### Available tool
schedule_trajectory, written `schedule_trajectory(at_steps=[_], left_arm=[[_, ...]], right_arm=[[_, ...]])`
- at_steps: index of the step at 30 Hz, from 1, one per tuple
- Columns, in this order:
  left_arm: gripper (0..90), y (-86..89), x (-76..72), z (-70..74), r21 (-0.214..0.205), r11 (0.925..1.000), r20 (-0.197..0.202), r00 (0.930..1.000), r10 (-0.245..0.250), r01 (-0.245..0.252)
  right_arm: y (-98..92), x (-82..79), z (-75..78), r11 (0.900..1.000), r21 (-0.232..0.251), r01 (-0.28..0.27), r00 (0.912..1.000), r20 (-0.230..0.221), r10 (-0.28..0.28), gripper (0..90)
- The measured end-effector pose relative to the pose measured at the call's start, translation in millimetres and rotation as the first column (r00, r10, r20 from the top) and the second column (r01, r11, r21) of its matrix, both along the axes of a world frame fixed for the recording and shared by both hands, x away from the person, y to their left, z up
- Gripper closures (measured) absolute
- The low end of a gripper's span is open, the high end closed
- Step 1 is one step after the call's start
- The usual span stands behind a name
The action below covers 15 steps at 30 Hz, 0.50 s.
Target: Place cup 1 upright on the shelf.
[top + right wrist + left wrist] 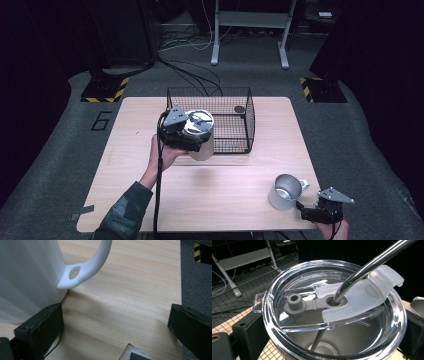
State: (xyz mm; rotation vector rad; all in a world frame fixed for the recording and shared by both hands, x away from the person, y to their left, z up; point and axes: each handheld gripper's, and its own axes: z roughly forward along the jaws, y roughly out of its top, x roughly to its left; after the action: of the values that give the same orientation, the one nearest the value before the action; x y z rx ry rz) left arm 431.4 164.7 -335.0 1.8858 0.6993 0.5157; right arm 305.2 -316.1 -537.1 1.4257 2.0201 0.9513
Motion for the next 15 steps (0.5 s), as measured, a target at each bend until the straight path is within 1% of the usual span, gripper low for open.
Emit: schedule_trajectory(at_steps=[12,14,15], left_arm=[[3.9,8.1,3.9,10.5,-0.005,0.9999,0.009,0.9998,0.016,-0.016],[3.9,9.4,5.1,12.4,-0.004,0.9997,0.015,0.9996,0.022,-0.022],[4.0,12.0,6.5,15.1,-0.011,0.9995,0.018,0.9994,0.031,-0.031]], right_arm=[[0.0,0.2,0.1,1.0000,-0.001,0.000,1.0000,0.000,0.000,0.0],[0.1,0.0,0.1,1.0000,0.000,0.001,1.0000,-0.001,-0.001,0.0],[0.1,0.0,0.0,1.0000,0.000,0.001,1.0000,-0.001,-0.001,0.0]])
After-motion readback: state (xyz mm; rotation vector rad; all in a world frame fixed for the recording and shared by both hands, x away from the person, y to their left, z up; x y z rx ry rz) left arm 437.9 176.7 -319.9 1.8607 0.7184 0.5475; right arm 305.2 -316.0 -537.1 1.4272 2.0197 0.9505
